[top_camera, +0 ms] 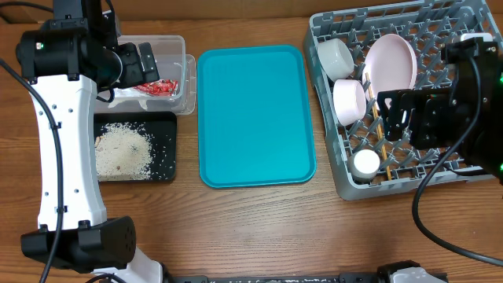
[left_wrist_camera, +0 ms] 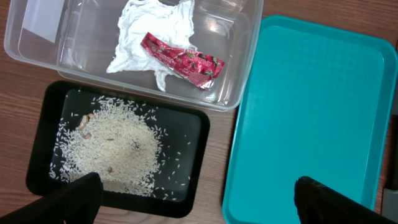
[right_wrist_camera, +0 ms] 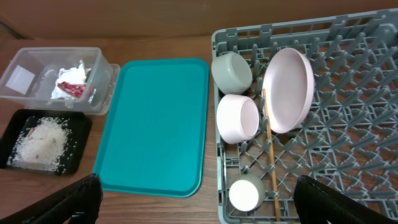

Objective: Sort waste into correct bins and load items into the dishwasher

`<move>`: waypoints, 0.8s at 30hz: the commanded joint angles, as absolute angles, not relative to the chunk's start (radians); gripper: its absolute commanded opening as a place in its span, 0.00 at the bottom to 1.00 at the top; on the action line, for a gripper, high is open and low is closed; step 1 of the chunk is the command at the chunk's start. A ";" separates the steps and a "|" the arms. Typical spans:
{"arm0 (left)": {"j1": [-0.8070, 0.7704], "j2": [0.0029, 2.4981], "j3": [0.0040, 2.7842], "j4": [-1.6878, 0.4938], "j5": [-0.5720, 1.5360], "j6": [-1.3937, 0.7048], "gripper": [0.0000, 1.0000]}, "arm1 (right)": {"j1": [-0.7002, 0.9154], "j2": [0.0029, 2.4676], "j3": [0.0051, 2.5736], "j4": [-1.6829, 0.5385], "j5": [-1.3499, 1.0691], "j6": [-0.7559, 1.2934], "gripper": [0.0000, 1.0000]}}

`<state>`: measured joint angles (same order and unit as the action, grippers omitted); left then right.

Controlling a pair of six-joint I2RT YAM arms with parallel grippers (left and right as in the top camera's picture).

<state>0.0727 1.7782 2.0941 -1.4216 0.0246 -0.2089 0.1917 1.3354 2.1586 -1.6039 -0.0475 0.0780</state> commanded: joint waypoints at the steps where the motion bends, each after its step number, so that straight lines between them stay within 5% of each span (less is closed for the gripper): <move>1: 0.072 1.778 2.103 -1.421 0.019 -0.210 1.00 | 0.188 1.335 2.159 -1.578 -0.008 0.080 1.00; 8: 0.072 1.778 2.103 -1.421 0.019 -0.210 1.00 | 0.142 1.219 1.974 -1.319 0.022 0.079 1.00; 24: 0.072 1.778 2.103 -1.421 0.019 -0.210 1.00 | 0.000 0.639 0.889 -0.473 -0.028 0.072 1.00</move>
